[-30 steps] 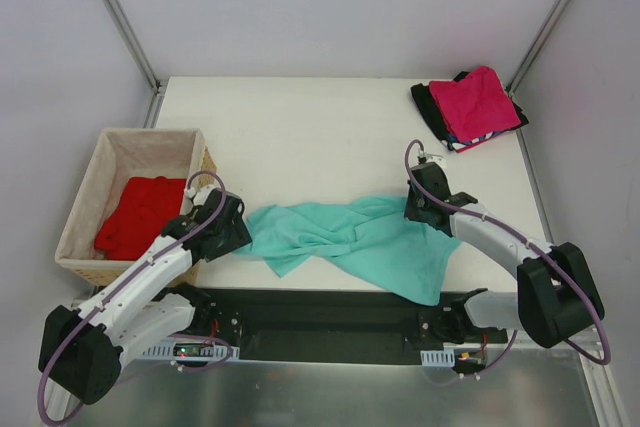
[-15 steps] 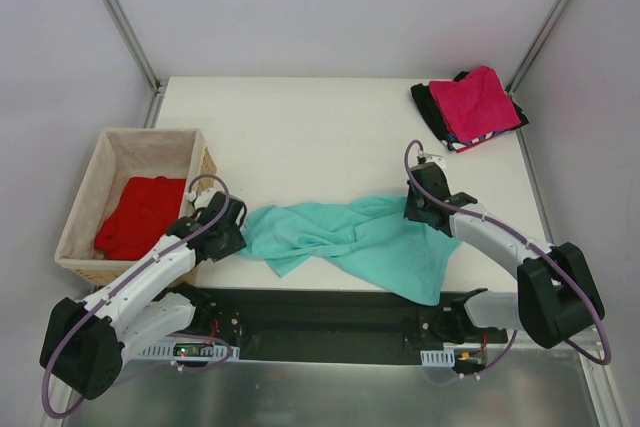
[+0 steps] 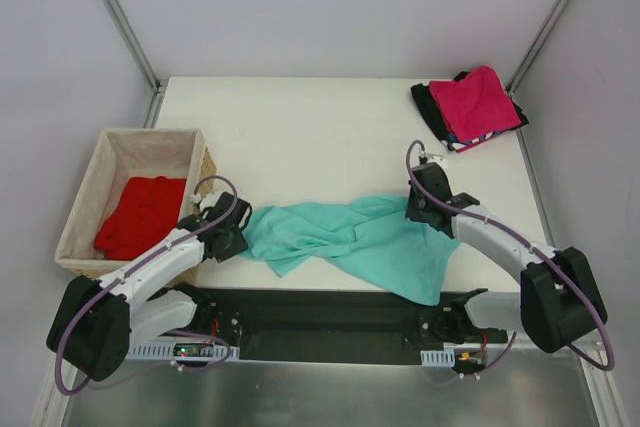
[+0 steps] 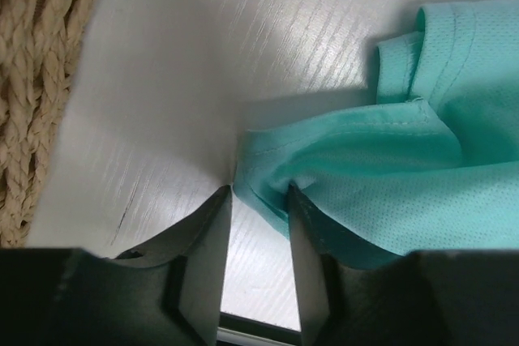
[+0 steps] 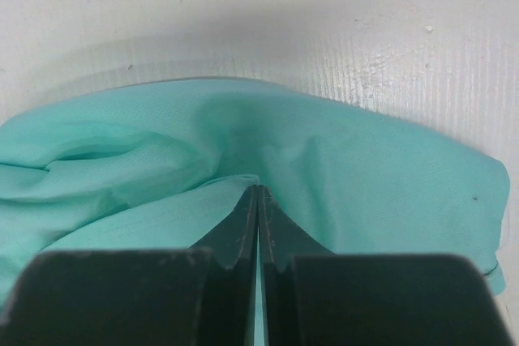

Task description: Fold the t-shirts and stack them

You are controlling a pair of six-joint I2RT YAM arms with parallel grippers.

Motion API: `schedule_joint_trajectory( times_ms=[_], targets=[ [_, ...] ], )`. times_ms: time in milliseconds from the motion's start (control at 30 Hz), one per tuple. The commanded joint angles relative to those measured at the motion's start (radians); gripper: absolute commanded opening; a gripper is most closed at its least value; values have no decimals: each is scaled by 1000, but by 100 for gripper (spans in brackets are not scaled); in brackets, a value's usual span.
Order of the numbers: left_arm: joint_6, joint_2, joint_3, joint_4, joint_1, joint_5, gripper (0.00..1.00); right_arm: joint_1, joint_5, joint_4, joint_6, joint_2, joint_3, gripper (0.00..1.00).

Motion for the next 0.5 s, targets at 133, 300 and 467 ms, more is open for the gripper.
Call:
schedule_joint_trajectory(
  times_ms=[133,300,467],
  targets=[
    [-6,57,-9,49,8,-5,18,5,25,-9,-11,-35,-2,1],
    [-3,49,-6,52,8,3,4,5,20,0,-8,-28,-9,1],
    [20,2,11,43,8,9,0,6,18,-5,-6,-34,-2,1]
  ],
)
